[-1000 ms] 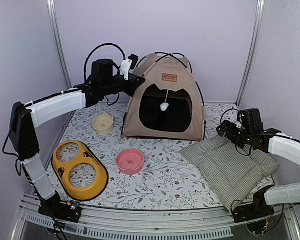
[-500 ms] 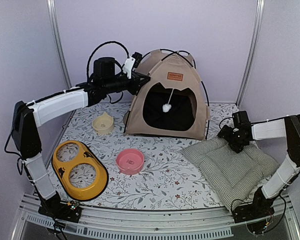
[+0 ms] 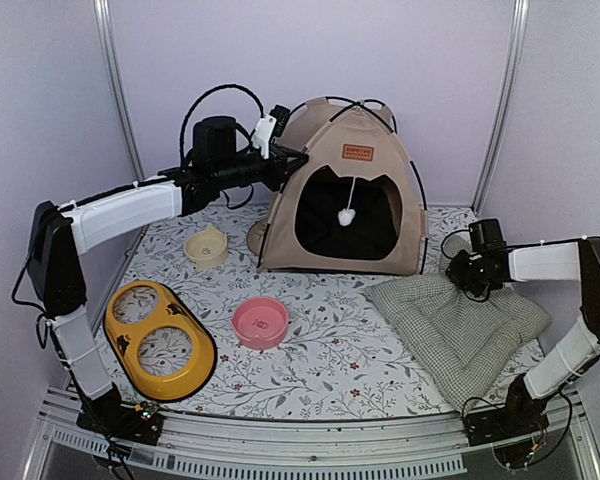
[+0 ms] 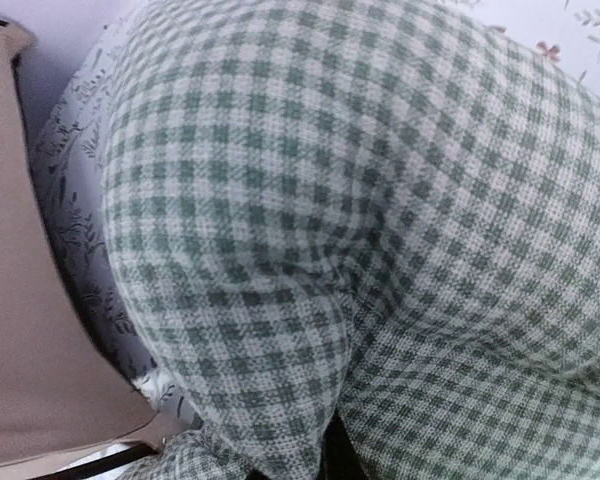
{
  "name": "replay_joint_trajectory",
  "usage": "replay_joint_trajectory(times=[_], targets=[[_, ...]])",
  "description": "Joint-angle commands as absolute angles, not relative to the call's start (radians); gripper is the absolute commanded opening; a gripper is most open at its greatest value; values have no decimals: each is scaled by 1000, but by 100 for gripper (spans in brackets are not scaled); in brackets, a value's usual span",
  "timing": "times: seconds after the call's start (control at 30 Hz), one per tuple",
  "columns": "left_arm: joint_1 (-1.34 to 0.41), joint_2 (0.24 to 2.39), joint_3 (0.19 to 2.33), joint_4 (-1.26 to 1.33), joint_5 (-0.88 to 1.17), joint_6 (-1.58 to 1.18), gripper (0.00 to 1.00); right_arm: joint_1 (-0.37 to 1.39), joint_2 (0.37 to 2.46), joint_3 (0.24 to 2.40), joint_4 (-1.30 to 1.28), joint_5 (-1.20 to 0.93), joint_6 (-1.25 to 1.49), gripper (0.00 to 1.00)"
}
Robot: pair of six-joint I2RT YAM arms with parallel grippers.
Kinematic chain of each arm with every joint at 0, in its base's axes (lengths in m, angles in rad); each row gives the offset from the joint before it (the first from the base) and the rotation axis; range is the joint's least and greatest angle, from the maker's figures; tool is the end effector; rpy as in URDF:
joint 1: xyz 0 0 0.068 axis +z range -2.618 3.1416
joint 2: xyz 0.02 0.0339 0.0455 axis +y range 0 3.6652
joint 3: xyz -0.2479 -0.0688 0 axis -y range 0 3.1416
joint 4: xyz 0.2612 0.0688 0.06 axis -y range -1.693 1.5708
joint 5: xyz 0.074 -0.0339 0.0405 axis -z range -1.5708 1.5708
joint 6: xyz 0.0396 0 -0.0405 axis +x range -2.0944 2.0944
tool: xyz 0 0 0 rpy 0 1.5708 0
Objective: Set up the pet tent
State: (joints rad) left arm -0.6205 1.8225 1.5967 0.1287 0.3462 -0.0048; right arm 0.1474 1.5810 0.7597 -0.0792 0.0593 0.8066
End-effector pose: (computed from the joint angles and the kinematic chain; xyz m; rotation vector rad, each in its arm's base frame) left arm 0.3668 -0.2787 0.3428 0.7711 1.5363 -0.7563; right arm 0.3119 0.0439 0.1221 0.8334 2.3567 0.3338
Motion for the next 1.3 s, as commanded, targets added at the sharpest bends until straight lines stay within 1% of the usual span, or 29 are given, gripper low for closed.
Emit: replay_joint_trajectory(times=[0.0,0.2,0.3,0.4,0.47,0.57,0.73,1.03,1.27], targets=[[-641,1833,1641,212,325,-19,0,144,1377,763,-163,163,786,0],[-667,1858,1661,215,291,-39,0,144,1161,798,-273,313,738,0],[-686,1876,1681,208,279,-45,0,144,1091,856,-318,329,690,0],[-704,1901,1709,200,280,-56,0,144,1012,908,-331,300,657,0],[-714,1918,1727,199,276,-73,0,144,947,928,-298,238,621,0],[-731,1945,1747,202,264,-94,0,145,913,976,-266,113,556,0],[-747,2022,1789,176,262,-131,0,179,910,1081,-279,2,491,0],[-770,2041,1732,177,277,-186,0,235,914,1203,-257,-191,395,0],[-770,2030,1703,143,277,-181,0,311,939,1262,-146,-462,357,0]])
